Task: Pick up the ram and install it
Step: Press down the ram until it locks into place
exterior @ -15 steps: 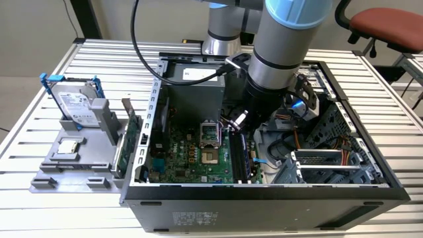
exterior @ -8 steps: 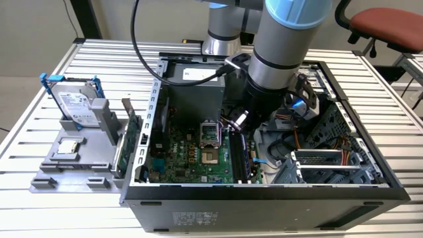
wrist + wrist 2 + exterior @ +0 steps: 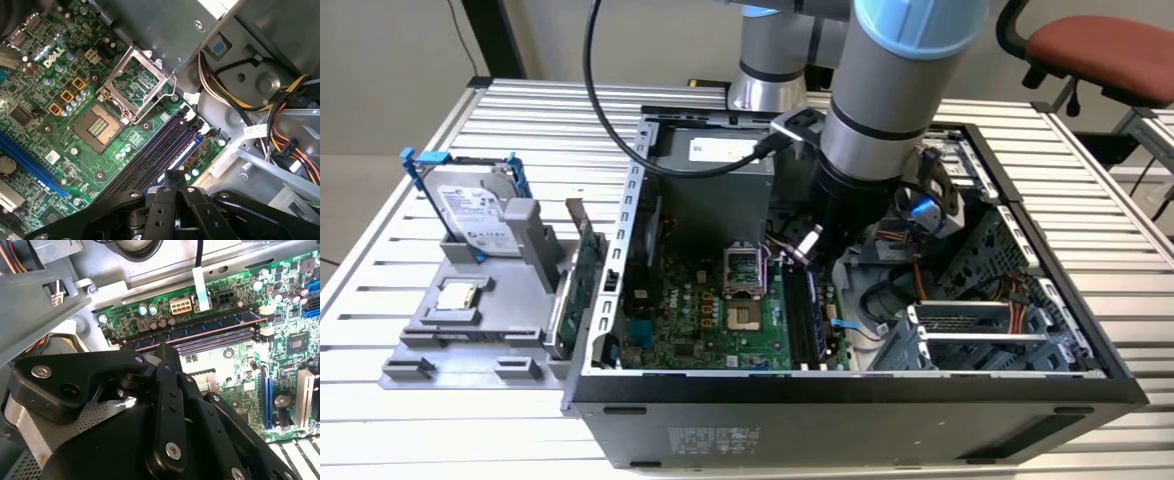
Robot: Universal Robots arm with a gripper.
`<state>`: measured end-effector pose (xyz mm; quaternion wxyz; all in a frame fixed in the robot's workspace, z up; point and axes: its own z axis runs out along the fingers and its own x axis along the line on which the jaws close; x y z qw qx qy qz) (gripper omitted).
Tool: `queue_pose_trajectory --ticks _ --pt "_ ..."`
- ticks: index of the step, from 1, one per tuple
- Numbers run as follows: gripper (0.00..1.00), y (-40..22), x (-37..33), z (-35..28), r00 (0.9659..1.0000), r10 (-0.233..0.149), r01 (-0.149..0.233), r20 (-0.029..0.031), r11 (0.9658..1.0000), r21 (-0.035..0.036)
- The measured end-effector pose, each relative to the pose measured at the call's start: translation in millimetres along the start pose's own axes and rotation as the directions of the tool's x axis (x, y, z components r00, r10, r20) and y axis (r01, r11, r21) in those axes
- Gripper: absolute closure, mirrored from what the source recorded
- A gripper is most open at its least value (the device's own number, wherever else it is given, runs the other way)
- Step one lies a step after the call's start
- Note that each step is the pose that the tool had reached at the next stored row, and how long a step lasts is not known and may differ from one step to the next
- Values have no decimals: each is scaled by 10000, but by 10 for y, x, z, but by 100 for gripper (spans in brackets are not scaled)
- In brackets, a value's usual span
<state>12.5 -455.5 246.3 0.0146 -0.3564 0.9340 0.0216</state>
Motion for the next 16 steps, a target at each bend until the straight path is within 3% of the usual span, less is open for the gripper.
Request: queue_pose_trajectory --ticks 3,5,6,10,12,16 --pt "100 3 4 1 9998 -168 168 119 9999 -14" --pt "100 4 6 6 9993 -310 312 232 9995 -86" --pt "100 5 6 4 9989 -384 387 261 9992 -101" --pt "100 7 8 5 9968 -720 725 352 9973 -139" --pt "100 7 9 5 9951 -916 921 384 9957 -123" --pt "100 6 12 5 9890 -1421 1426 414 9897 -99"
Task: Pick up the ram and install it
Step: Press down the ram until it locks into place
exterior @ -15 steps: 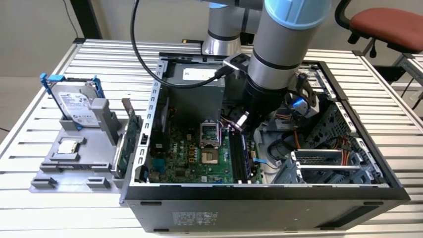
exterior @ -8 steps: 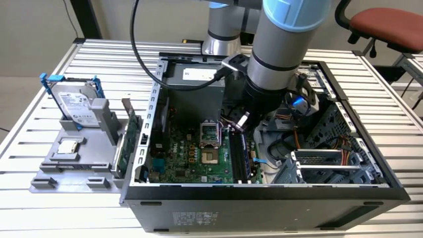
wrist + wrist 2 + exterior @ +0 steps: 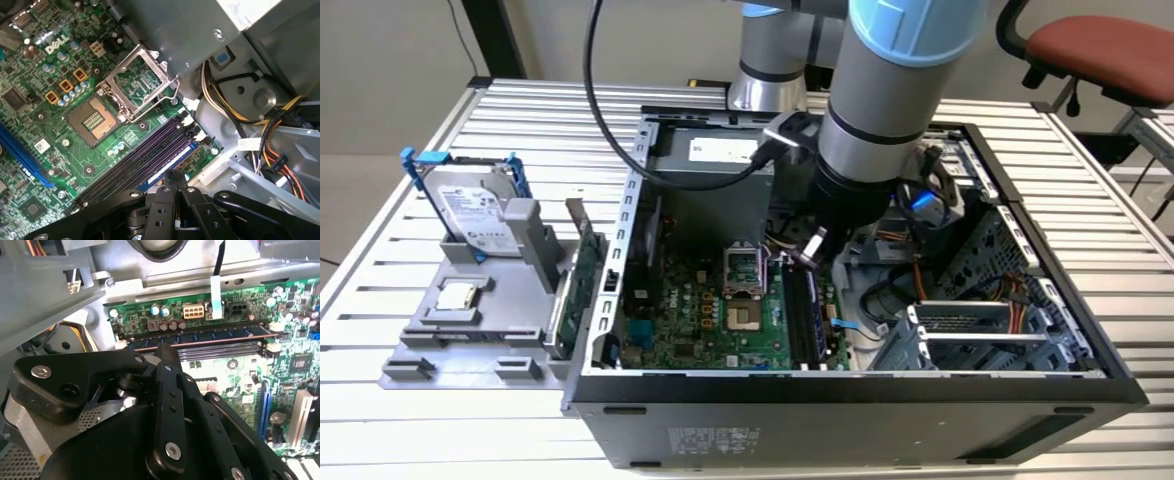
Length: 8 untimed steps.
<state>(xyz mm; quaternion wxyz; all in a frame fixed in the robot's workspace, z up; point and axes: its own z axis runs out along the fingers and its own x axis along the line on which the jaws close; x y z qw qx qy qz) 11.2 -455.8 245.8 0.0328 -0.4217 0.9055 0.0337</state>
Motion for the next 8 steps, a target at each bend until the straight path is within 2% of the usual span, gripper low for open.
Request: queue_pose_trajectory --ticks 4,8 --pt "100 1 2 0 9979 -650 650 -21 9979 -58" --pt "100 3 3 -1 9926 -1216 1216 -32 9925 -104"
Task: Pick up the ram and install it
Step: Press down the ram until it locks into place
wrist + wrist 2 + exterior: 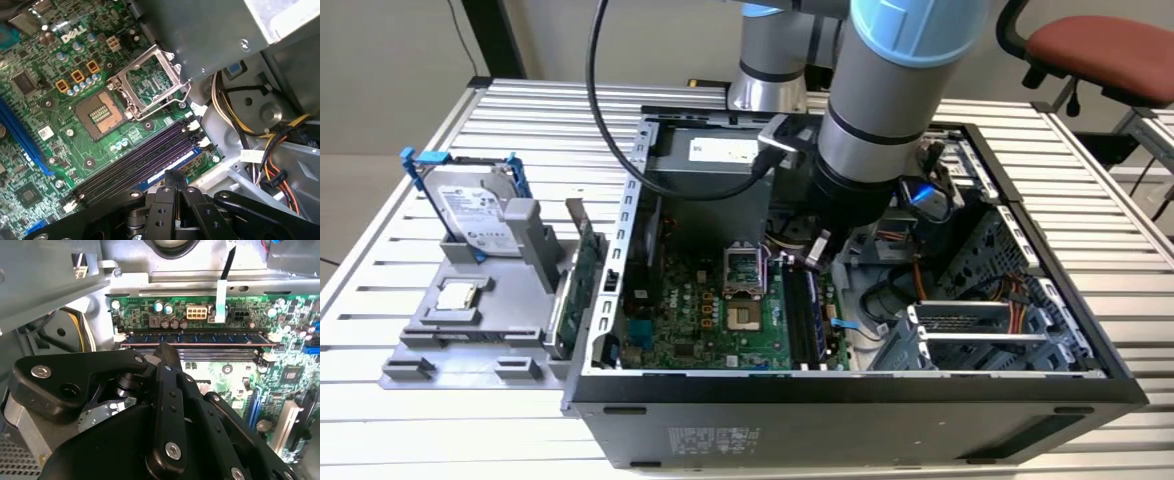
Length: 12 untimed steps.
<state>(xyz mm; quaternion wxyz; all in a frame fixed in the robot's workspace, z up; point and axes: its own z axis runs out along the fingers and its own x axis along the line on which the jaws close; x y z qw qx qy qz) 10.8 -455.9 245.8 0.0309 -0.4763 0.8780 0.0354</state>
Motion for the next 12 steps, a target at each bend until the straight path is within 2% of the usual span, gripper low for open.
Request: queue_pose_trajectory --ticks 3,6,9,12 --pt "100 0 0 0 9989 -477 477 -4 9989 -26" --pt "100 -1 0 0 9954 -963 963 11 9954 -20" --pt "100 0 1 0 9900 -1409 1409 17 9900 -26" --pt "100 -1 1 0 9831 -1830 1830 15 9831 -50"
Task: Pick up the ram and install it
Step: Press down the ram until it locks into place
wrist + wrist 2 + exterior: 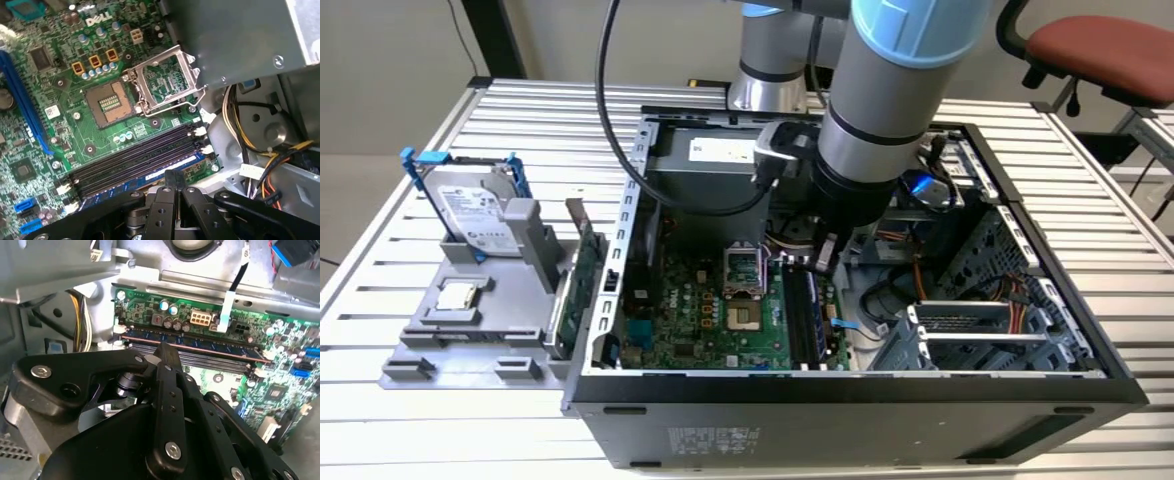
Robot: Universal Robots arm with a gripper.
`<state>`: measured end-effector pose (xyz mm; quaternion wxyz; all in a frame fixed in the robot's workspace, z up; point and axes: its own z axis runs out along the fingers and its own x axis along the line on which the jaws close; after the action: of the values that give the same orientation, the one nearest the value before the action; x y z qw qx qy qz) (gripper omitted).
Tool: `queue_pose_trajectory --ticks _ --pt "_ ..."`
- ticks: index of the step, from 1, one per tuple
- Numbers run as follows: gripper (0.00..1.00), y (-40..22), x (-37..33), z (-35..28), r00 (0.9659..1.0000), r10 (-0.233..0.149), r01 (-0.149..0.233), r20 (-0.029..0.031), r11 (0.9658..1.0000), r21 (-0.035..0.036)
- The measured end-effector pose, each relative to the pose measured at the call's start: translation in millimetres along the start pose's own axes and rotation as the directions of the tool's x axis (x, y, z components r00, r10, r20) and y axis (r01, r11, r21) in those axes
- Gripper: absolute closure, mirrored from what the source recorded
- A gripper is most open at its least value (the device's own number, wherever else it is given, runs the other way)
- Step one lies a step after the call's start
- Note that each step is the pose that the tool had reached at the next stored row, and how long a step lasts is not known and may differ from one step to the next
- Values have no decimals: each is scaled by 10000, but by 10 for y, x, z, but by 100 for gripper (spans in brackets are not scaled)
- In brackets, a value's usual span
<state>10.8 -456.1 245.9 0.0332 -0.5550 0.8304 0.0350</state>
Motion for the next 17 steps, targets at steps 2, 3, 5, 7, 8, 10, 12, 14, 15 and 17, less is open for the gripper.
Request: queue_pose_trajectory --ticks 2,3,5,7,8,10,12,14,15,17 --pt "100 0 1 0 9996 -292 292 2 9996 -8" --pt "100 0 2 0 9990 -441 441 5 9990 -8" --pt "100 -1 2 0 9972 -751 751 10 9972 -8" --pt "100 -2 6 0 9946 -1035 1035 15 9946 -11" --pt "100 -5 11 -1 9938 -1116 1116 16 9938 -12" --pt "100 -10 23 -2 9924 -1227 1227 17 9924 -13" --pt "100 -10 23 -2 9924 -1230 1230 17 9924 -13" --pt "100 -16 37 -3 9917 -1288 1288 15 9917 -20" --pt "100 -18 43 -4 9910 -1342 1342 15 9910 -25" --pt "100 -22 54 -4 9894 -1452 1452 8 9894 -34"
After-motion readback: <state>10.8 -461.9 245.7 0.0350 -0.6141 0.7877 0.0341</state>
